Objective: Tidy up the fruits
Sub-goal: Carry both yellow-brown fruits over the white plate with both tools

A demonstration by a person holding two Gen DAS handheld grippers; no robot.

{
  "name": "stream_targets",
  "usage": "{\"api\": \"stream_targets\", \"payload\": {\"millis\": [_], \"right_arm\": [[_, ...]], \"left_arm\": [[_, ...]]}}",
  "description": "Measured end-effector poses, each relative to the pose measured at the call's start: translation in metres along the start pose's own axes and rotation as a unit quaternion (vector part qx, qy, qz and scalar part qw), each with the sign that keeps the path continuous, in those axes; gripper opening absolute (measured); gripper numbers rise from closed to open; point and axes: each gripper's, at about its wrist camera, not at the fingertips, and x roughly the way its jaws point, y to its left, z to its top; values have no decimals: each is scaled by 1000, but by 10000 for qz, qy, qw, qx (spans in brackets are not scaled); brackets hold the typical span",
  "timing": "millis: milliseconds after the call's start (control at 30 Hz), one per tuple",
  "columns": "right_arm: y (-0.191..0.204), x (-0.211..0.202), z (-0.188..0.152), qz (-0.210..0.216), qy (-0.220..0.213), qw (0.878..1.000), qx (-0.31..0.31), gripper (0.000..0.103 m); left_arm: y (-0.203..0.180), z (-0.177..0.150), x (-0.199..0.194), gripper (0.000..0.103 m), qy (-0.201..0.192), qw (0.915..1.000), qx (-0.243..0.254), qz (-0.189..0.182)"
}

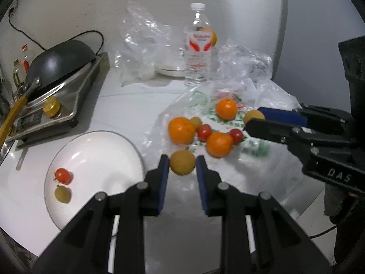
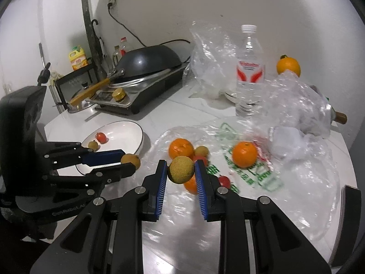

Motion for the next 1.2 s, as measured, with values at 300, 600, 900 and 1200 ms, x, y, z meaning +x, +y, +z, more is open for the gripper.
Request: {"api": "stream_targets", "payload": {"millis": [300, 600, 900, 1200], "right_arm": [[39, 23, 13, 102, 160, 9994, -273, 27], [74, 45, 23, 232, 250, 9985, -438, 27], [101, 71, 27, 375, 430, 9967, -579, 27], [117, 101, 22, 531, 683, 9944, -601, 27]], "left_arm": [[47, -10, -20, 25, -163, 9994, -228, 189], [87, -23, -27, 25, -175, 9985, -383, 337], [113, -38, -26, 25, -46, 9978, -490, 442], [127, -57, -18, 25, 191, 9974, -506, 481]]}}
